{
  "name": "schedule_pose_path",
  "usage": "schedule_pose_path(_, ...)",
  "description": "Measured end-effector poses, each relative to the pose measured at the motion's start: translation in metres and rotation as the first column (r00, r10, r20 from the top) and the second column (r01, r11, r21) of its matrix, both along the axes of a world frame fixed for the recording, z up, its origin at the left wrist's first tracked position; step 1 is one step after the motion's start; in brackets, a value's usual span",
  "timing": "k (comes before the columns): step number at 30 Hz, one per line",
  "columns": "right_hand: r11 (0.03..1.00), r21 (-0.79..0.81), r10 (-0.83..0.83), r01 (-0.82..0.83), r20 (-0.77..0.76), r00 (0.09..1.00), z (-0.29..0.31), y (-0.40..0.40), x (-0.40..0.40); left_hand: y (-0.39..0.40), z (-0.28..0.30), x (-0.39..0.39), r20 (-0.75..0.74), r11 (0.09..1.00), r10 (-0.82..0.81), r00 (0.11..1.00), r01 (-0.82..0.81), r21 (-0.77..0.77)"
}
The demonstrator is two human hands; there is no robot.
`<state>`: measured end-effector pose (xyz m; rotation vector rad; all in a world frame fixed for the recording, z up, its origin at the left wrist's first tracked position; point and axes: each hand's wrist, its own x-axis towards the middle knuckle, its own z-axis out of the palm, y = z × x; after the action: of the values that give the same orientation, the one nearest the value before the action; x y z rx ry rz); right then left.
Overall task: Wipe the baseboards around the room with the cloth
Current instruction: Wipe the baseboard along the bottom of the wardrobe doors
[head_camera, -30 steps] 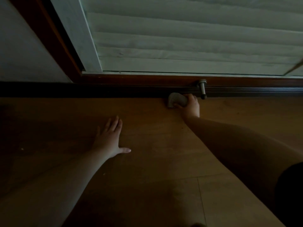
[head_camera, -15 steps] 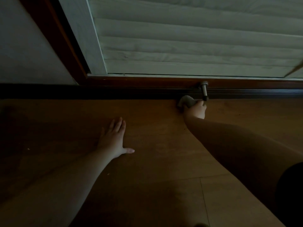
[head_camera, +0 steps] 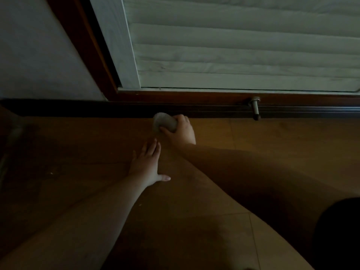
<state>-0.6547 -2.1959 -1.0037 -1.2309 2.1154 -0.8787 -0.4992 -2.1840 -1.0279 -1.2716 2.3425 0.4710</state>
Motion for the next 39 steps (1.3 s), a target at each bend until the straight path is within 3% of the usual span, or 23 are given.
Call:
schedule_pose_path(9,0.979,-0.011,-0.202,0.201,-0.022,0.979,0.005,0.029,-0.089,0.001,0.002,-0.001,0.003,1.000,0.016,1.000,-0.016,0.016)
schedule_pose_path(14,0.919,-0.006,-0.395,0.395,-0.005,0.919,0.001,0.048,-0.128,0.001,0.001,0.000,0.001,1.000,0.014,1.000,-0.014,0.013)
schedule_pose_path(20,0.806,0.042,-0.581,0.591,0.254,0.774,-0.006,0.057,-0.150,0.001,0.001,-0.003,0.020,1.000,0.024,1.000,-0.024,0.019)
schedule_pose_path(24,0.662,0.062,-0.738,0.747,0.230,0.634,0.004,0.057,-0.168,0.002,0.002,-0.003,0.015,0.999,0.030,0.999,-0.030,0.016)
schedule_pose_path(30,0.724,0.123,-0.690,0.679,0.108,0.716,-0.002,0.067,-0.158,0.002,0.002,-0.003,0.008,0.999,0.033,0.999,-0.033,0.026)
schedule_pose_path(33,0.800,0.161,-0.599,0.578,0.149,0.787,-0.005,0.061,-0.122,0.003,0.002,-0.002,0.011,0.999,0.032,0.999,-0.033,0.032)
schedule_pose_path(39,0.933,0.018,-0.355,0.360,0.221,0.908,0.007,0.027,-0.041,0.002,0.003,-0.004,0.031,0.999,0.025,0.999,-0.026,0.033)
